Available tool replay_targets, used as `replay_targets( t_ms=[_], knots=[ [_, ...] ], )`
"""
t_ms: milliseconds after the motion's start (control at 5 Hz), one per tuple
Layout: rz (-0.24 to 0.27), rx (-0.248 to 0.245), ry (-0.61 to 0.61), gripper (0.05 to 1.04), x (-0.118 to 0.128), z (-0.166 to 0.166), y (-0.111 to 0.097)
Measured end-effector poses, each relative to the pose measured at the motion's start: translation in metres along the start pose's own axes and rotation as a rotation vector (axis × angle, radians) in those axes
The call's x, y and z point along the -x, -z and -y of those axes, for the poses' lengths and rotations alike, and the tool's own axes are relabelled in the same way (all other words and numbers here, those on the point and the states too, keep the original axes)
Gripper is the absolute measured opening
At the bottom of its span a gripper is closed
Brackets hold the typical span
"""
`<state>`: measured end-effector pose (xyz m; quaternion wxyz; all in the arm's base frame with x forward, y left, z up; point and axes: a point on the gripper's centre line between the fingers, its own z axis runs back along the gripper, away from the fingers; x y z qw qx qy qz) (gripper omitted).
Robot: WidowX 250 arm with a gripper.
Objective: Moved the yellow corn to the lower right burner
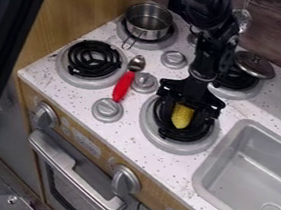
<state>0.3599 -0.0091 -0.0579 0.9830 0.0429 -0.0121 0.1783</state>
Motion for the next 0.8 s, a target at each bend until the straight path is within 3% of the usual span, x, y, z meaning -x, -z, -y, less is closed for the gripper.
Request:
replay_targets(
  t_ms=[200,600,800],
  knots=[
    [-0.019,-0.018,0.013,0.993,0.007,-0.004,-0.002],
    [0.136,0.006,0.140,0.997,0.006,-0.005,-0.056],
    [0.140,0.013,0.182,0.997,0.008,-0.005,-0.060]
  ],
)
